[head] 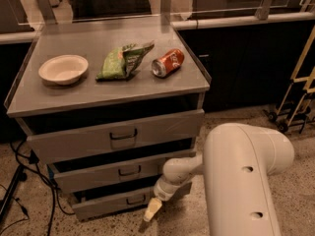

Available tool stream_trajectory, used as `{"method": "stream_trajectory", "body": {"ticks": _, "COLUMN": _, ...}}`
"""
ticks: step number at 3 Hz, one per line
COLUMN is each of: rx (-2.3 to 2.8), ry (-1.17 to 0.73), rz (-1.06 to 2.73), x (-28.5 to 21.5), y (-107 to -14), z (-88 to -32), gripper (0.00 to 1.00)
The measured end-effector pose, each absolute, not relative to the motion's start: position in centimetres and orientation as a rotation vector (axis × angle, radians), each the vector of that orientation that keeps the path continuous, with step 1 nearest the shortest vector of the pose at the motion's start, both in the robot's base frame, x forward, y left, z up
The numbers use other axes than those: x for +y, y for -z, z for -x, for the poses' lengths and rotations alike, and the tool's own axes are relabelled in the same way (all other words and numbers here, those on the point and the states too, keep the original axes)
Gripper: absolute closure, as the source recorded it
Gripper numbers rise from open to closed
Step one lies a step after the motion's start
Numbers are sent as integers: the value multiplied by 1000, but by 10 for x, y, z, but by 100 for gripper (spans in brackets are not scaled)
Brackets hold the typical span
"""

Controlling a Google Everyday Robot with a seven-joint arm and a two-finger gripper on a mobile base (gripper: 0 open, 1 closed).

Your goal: Open bottom drawer

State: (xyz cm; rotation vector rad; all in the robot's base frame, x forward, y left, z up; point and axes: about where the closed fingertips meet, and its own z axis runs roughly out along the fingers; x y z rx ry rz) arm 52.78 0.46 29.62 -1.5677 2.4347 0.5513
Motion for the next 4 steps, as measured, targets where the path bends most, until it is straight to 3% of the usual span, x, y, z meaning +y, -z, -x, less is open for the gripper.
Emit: {"method": "stream_trajectory", "body": {"ticks": 4, "rx": 2464, "ry": -523, "rz": 1590, "x": -14, "y": -251, "z": -555, "gripper": 0}}
